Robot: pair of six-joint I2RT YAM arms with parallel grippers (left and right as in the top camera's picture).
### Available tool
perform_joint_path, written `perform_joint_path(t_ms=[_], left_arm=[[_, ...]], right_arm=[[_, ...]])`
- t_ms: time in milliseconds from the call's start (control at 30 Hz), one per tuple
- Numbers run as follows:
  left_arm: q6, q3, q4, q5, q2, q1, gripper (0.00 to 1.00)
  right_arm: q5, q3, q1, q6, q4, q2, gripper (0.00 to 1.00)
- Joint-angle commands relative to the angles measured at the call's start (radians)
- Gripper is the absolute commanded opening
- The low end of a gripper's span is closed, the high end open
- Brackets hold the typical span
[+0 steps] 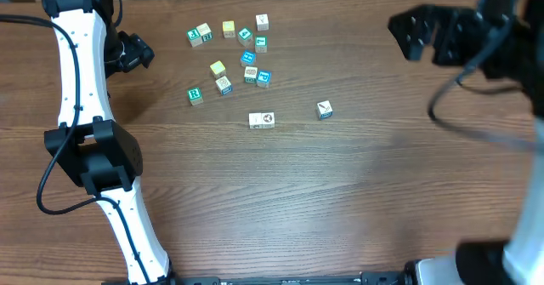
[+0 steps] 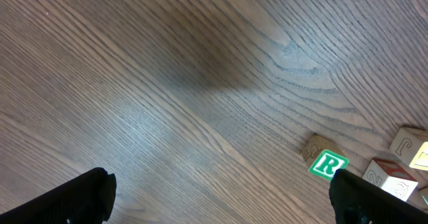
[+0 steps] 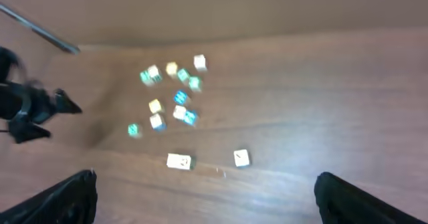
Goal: Form a horizontal line
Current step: 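Raise the right arm and move the right gripper over the cluster, then grasp the yellow-topped K block with the right gripper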
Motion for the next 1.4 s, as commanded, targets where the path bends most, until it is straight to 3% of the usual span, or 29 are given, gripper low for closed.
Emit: perform_joint_path(t_ms=[0, 233, 300, 367, 700, 1167, 1233, 1367], left_arm=[[-0.003, -0.002, -0.002, -0.002, -0.006, -0.007, 1.0], [-0.003, -0.003, -0.002, -0.002, -0.006, -0.007, 1.0], [-0.003, -0.002, -0.002, -0.002, -0.006, -0.007, 1.0], [-0.003, -0.003, -0.002, -0.002, -0.006, -0.007, 1.0], [-0.003, -0.002, -0.002, -0.002, -0.006, -0.007, 1.0], [-0.003, -0.003, -0.002, -0.002, -0.006, -0.007, 1.0], [-0.003, -0.002, -0.002, -0.002, -0.006, -0.007, 1.0], [-0.003, -0.003, -0.002, -0.002, -0.006, -0.007, 1.0]], right_arm=[[-0.003, 0.021, -0.003, -0.007, -0.024, 0.11, 1.0], [-0.055, 0.021, -0.002, -0.008, -0.026, 0.303, 1.0], [-0.067, 0.021, 0.011, -0.035, -0.032, 0.348, 0.77], [-0.029, 0.021, 0.035, -0.035, -0.037, 0.394, 0.7], [0.241, -0.079, 0.193, 0.011, -0.063, 0.568, 0.78], [0.291, -0.545, 0.283, 0.066, 0.357, 0.573, 0.82], [0.294, -0.593, 0.294, 0.064, 0.414, 0.573, 0.82], [0.342, -0.649, 0.299, 0.065, 0.489, 0.573, 0.69]])
